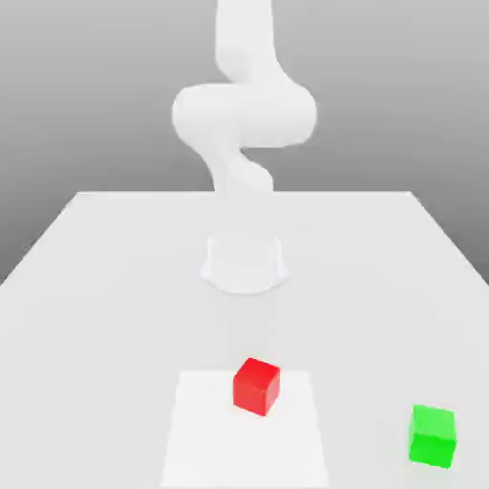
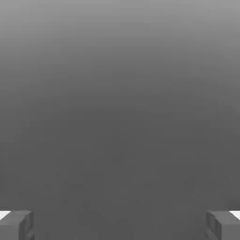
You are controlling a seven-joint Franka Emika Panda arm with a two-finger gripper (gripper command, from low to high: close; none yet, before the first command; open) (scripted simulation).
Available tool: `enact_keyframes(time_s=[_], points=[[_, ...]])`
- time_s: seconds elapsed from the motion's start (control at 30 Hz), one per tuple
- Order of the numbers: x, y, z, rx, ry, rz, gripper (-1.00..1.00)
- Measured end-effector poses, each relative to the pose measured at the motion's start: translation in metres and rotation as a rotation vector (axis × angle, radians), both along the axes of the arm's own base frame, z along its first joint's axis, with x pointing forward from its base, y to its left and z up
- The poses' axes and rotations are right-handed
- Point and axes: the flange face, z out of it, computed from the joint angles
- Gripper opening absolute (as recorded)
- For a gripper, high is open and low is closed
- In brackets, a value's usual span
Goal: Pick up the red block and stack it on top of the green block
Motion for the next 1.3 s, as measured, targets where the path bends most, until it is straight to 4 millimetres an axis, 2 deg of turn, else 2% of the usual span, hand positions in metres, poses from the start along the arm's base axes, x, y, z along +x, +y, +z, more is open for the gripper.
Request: enact_keyframes(time_s=[0.13, 0.2, 0.3, 0.43, 0.5, 0.57, 0.6, 0.87, 0.9, 1.13, 1.3], points=[[0.04, 0.007, -0.099, 0.021, 0.148, -0.079, 0.0], [0.051, 0.008, -0.149, 0.034, 0.22, -0.119, 0.0], [0.057, 0.008, -0.224, 0.059, 0.329, -0.18, 0.0], [0.043, 0.006, -0.325, 0.101, 0.482, -0.269, 0.0], [0.025, 0.006, -0.376, 0.128, 0.565, -0.317, 0.0], [0.0, 0.008, -0.427, 0.16, 0.657, -0.371, 0.0], [-0.007, 0.009, -0.442, 0.168, 0.68, -0.385, 0.0], [-0.014, 0.01, -0.508, 0.176, 0.702, -0.402, 0.0], [-0.015, 0.01, -0.515, 0.176, 0.703, -0.4, -1.0], [-0.015, 0.01, -0.515, 0.176, 0.702, -0.401, -1.0], [-0.012, 0.01, -0.482, 0.177, 0.698, -0.403, -1.0]])
